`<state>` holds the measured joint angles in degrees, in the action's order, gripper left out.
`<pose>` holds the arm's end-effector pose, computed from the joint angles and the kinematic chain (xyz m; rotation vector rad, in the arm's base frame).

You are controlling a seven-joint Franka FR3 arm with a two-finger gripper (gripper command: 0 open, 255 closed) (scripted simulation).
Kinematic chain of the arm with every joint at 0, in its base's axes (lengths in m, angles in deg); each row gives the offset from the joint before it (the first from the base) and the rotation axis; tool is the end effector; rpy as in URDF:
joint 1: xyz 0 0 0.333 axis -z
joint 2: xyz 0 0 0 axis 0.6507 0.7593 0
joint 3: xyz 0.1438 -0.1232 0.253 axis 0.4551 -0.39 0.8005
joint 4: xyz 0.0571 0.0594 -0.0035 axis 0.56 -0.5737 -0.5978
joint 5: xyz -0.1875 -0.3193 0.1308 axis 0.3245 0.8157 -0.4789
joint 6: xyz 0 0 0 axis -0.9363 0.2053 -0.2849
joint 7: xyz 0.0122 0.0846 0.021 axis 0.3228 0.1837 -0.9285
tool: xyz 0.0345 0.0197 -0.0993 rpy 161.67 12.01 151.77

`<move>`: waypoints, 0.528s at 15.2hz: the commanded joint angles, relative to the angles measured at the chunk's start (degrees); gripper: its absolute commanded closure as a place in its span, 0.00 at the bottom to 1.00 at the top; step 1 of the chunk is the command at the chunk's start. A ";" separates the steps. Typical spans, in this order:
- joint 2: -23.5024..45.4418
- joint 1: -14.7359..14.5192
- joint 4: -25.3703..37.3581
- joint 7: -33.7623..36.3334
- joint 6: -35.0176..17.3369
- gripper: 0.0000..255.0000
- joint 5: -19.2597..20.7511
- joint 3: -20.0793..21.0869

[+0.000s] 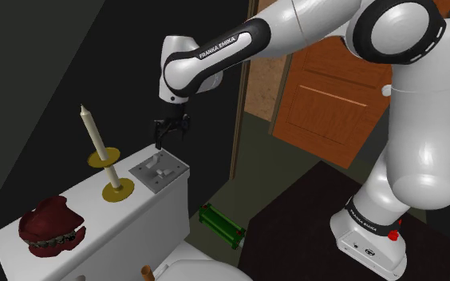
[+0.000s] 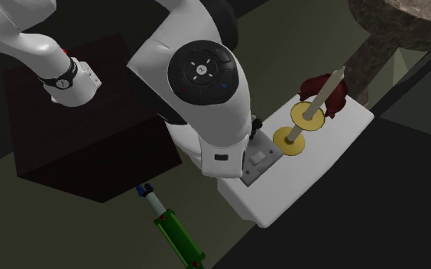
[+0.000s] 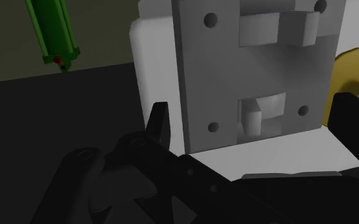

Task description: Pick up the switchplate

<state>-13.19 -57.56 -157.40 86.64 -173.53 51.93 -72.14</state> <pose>0.5709 0.3293 0.3450 -2.8861 -0.2760 0.0395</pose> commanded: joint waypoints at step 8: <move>8.82 -2.26 6.82 0.87 -2.73 0.00 1.07 0.15</move>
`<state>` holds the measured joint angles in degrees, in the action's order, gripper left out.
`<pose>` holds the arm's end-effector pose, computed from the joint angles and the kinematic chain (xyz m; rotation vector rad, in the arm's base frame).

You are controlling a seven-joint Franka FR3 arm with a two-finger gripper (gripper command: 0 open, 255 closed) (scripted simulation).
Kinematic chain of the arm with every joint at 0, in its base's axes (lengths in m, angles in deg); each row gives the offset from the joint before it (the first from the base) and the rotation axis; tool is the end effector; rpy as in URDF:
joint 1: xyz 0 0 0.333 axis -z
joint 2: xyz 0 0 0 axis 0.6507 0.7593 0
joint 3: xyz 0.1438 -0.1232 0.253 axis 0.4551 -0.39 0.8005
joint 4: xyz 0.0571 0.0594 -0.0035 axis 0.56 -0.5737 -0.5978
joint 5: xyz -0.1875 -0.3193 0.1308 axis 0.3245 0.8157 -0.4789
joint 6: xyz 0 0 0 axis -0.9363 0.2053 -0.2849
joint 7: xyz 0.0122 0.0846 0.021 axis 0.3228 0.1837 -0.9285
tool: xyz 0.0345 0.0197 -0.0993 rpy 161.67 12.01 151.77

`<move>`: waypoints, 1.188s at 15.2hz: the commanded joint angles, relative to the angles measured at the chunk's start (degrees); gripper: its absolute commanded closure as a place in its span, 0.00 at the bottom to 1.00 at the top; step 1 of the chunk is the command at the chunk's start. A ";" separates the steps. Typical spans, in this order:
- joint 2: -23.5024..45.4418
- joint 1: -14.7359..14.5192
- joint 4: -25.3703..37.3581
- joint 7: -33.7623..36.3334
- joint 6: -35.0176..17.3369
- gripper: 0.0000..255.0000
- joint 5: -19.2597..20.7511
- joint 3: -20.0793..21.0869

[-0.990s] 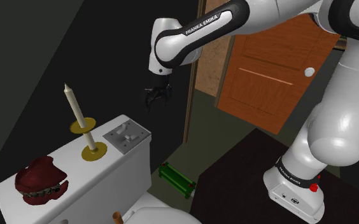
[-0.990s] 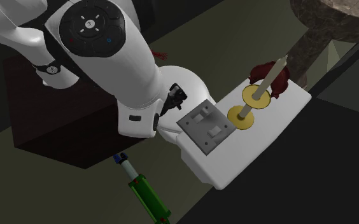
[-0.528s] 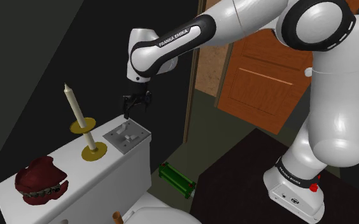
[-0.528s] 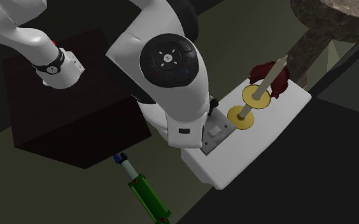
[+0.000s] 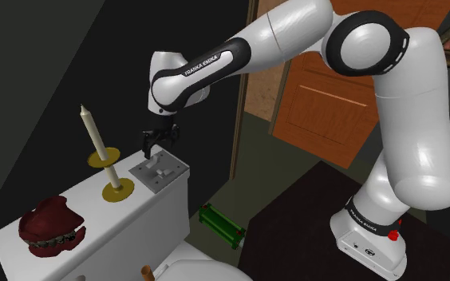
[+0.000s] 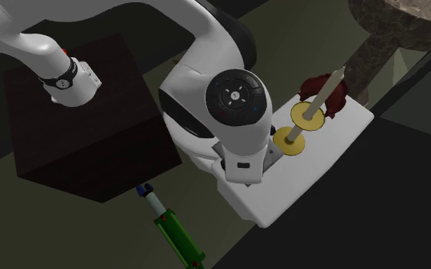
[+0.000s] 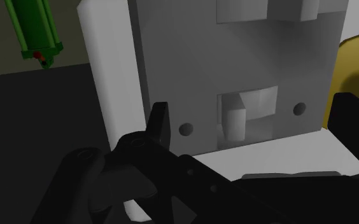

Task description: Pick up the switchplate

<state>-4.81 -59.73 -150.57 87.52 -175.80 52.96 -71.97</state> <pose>0.5891 0.3628 0.3066 -2.8657 -0.2937 0.0356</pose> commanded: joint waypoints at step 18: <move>-0.14 -0.05 0.25 0.13 0.34 1.00 0.02 0.01</move>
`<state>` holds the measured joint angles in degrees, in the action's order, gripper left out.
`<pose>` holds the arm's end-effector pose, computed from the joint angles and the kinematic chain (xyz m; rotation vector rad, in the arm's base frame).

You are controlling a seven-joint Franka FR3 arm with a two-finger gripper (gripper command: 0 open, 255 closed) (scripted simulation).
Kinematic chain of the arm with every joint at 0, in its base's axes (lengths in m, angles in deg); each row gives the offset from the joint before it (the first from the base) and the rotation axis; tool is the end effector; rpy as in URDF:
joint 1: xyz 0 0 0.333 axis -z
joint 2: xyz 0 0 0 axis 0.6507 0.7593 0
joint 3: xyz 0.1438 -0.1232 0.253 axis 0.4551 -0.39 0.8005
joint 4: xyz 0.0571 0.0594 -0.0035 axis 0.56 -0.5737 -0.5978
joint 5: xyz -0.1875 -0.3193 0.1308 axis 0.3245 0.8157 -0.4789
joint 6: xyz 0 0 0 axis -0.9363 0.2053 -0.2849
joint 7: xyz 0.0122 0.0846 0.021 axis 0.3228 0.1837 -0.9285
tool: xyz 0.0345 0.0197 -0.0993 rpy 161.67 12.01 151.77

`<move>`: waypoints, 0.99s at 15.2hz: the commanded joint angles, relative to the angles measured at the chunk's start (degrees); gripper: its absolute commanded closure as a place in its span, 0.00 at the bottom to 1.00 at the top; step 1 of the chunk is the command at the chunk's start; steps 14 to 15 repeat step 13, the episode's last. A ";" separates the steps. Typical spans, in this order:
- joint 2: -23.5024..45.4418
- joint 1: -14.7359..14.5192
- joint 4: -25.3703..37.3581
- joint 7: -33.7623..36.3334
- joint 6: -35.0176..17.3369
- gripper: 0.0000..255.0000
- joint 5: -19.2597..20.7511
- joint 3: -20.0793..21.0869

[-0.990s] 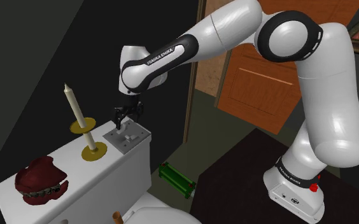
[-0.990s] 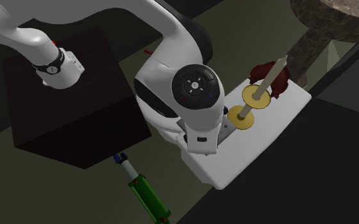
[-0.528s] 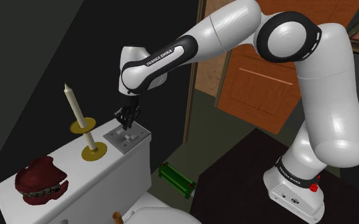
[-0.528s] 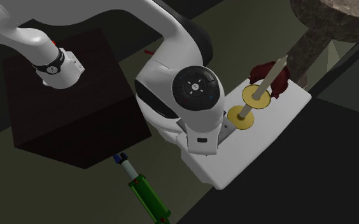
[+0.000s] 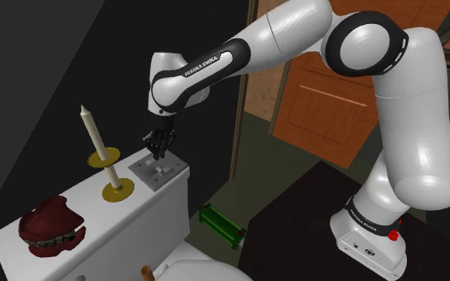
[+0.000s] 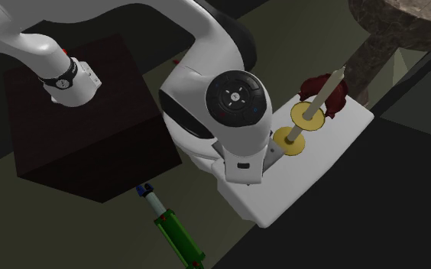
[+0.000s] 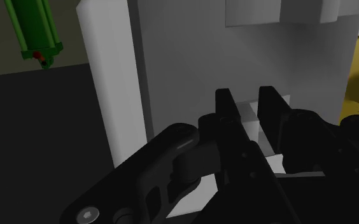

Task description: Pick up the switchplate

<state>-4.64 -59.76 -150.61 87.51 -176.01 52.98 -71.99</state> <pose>0.5891 0.3629 0.3046 -2.8659 -0.2934 0.0355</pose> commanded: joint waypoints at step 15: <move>-4.17 0.25 3.21 1.37 7.19 1.00 -0.07 0.24</move>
